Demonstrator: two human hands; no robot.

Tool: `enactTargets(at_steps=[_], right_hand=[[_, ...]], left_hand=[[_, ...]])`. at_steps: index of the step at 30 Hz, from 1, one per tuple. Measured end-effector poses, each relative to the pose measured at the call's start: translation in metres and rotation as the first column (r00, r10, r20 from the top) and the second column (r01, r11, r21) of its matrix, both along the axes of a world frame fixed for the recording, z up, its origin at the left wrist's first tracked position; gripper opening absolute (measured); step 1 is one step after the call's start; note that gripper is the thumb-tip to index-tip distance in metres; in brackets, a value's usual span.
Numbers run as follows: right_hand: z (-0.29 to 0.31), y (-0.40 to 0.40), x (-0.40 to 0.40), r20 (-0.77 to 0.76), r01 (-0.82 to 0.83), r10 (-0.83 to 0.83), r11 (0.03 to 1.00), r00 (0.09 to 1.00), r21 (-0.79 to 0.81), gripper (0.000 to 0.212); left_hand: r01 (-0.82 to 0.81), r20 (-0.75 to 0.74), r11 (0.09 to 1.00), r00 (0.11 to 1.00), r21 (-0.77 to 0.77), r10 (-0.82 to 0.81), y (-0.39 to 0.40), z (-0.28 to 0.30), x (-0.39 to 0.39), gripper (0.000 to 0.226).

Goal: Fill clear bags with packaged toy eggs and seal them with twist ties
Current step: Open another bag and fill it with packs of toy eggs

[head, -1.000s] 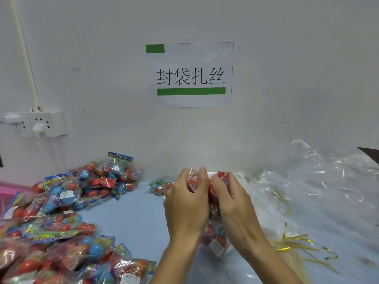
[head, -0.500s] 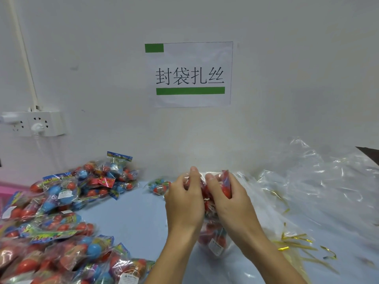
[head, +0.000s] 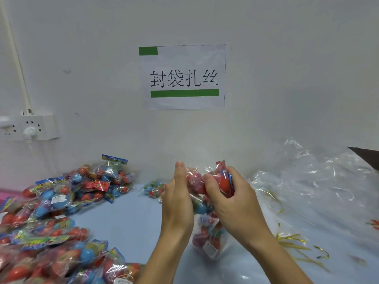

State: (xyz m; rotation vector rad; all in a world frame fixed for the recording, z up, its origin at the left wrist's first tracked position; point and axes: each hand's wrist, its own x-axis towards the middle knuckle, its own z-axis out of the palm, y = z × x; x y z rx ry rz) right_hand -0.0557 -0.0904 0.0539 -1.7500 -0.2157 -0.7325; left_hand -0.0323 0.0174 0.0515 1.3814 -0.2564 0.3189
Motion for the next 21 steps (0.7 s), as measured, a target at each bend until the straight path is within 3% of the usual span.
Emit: enactTargets(at_steps=[2,4,6,10,14,16,19,21], right_hand=[[0.004,-0.009,0.001,0.008,0.040,-0.040,0.999,0.999,0.035,0.021],[0.010,-0.023,0.002,0.013,0.102,-0.105,0.982,0.994,0.161,0.025],[0.018,-0.040,0.003,-0.006,0.163,-0.171,0.928,0.985,0.336,0.028],[0.023,-0.070,0.002,-0.060,0.290,-0.304,0.805,0.951,0.517,0.028],[0.017,-0.084,0.005,-0.153,0.325,-0.289,0.782,0.945,0.532,0.035],[0.012,-0.086,0.008,-0.190,0.352,-0.296,0.802,0.936,0.483,0.040],[0.007,-0.085,0.010,-0.216,0.366,-0.303,0.844,0.928,0.392,0.041],[0.005,-0.083,0.011,-0.218,0.377,-0.319,0.868,0.922,0.324,0.039]], left_hand=[[-0.086,0.021,0.995,0.996,0.058,0.085,0.003,-0.002,0.001,0.066],[-0.251,0.070,0.935,0.968,0.249,0.241,0.010,-0.006,0.007,0.039],[-0.254,0.038,0.862,0.964,0.438,0.265,0.014,-0.008,0.008,0.014],[0.050,-0.168,0.643,0.978,0.764,0.123,0.008,-0.020,0.005,0.057],[0.125,-0.204,0.522,0.974,0.844,0.095,0.014,-0.024,0.005,0.054],[0.128,-0.220,0.517,0.968,0.846,0.120,0.020,-0.022,0.005,0.060],[0.140,-0.260,0.592,0.958,0.794,0.121,0.026,-0.016,0.005,0.068],[0.075,-0.192,0.611,0.973,0.788,0.128,0.026,-0.014,0.006,0.080]])
